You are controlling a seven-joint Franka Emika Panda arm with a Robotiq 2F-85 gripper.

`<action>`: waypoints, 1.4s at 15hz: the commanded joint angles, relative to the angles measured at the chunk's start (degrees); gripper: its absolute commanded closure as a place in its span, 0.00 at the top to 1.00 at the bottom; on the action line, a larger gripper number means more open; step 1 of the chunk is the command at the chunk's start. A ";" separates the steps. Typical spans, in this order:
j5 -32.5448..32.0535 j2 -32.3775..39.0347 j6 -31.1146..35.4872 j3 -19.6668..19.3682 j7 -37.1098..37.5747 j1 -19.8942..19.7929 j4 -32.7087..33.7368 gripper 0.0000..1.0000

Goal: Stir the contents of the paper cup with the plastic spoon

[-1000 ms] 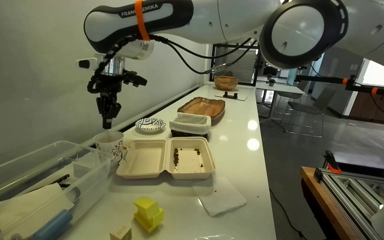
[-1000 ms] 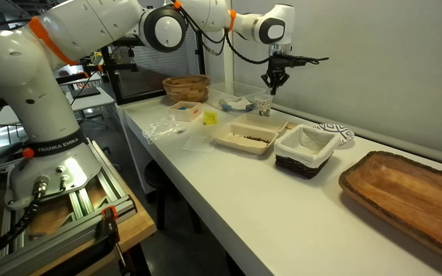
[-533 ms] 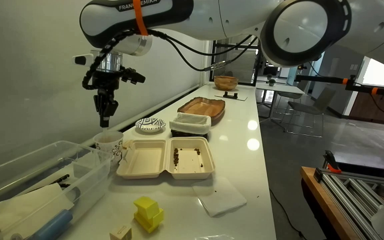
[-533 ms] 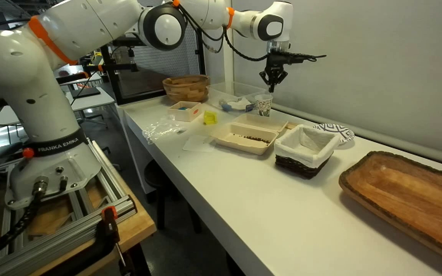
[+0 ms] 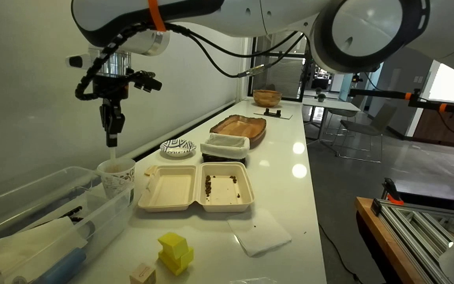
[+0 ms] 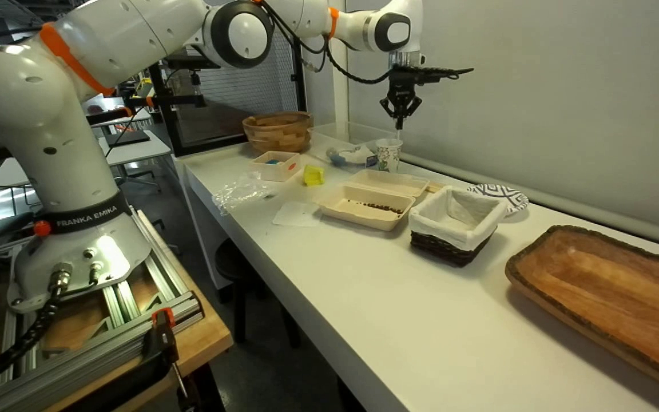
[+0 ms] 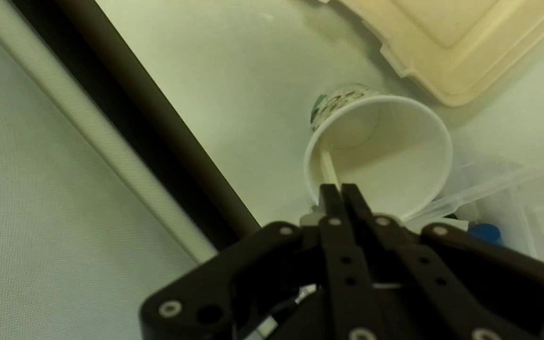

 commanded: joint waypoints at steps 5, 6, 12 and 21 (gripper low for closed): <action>-1.10 -3.93 -2.75 -1.55 2.58 3.31 -3.91 0.01; -0.60 -4.52 -4.90 -1.06 2.09 3.27 -4.42 0.01; -1.53 -6.00 -13.18 -1.82 1.64 3.56 -5.21 0.01; -2.71 -4.60 -6.36 -3.65 -1.11 3.42 -5.04 0.01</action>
